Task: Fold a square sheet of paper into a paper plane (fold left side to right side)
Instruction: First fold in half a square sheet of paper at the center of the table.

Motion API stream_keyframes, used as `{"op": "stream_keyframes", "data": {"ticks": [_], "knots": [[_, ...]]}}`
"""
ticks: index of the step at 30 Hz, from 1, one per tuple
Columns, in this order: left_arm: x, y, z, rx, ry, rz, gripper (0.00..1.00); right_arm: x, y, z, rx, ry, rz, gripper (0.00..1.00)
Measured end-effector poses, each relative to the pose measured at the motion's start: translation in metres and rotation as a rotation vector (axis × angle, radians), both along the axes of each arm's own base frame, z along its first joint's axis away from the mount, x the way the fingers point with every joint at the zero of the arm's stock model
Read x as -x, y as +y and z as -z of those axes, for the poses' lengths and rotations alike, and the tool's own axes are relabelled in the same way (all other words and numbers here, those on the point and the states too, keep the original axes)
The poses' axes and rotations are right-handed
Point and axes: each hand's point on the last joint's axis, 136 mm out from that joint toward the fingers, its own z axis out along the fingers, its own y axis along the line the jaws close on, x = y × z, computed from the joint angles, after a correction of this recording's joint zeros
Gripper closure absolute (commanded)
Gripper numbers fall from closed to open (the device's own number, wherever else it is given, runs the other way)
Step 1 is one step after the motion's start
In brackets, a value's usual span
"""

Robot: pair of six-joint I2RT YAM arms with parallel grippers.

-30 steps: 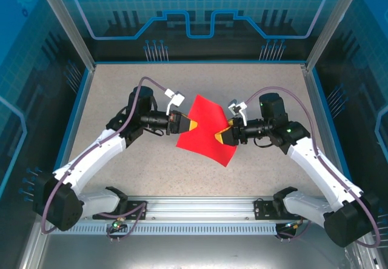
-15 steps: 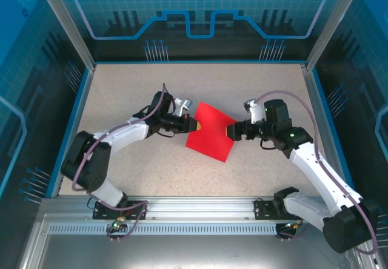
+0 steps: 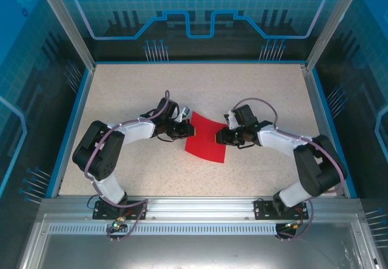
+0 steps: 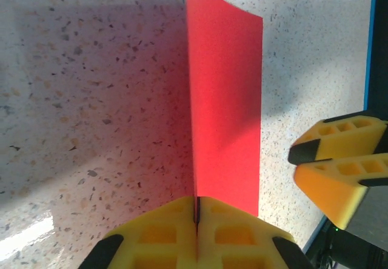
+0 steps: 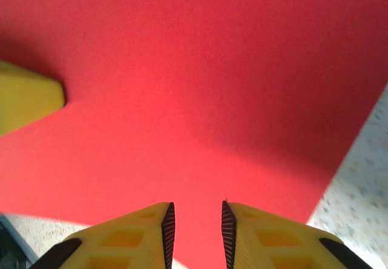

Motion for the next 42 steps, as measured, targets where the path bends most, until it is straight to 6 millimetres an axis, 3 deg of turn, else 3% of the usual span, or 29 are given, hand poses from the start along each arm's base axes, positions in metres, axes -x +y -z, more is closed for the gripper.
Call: {"op": "stream_keyframes", "data": {"ticks": [4,8,12,18,21,26,32,36,42], "knots": [[0.001,0.000,0.001,-0.002,0.009,-0.003,0.85,-0.008,0.006,0.020,0.052,0.035,0.006,0.72],[0.004,-0.003,-0.001,0.019,0.032,-0.001,0.70,0.002,0.002,0.043,0.126,0.087,-0.002,0.72],[0.011,-0.017,-0.009,0.069,0.049,0.030,0.53,0.000,0.005,0.041,0.153,0.066,-0.011,0.72],[0.013,-0.049,-0.033,0.149,0.028,0.090,0.43,0.000,0.005,0.041,0.147,0.051,-0.011,0.70],[0.011,-0.059,-0.036,0.169,0.017,0.111,0.42,0.000,0.005,0.040,0.137,0.040,-0.012,0.68],[0.012,-0.063,-0.023,0.162,0.051,0.111,0.43,0.003,-0.002,0.031,0.122,0.018,0.001,0.58],[0.013,-0.063,-0.016,0.155,0.068,0.108,0.44,-0.008,-0.021,-0.015,0.019,-0.085,0.067,0.42],[0.012,-0.064,-0.016,0.156,0.067,0.109,0.46,-0.015,-0.028,-0.041,-0.092,-0.140,0.102,0.42],[0.012,-0.064,-0.015,0.155,0.068,0.110,0.58,-0.013,-0.012,-0.043,-0.252,-0.097,0.083,0.46]]}}
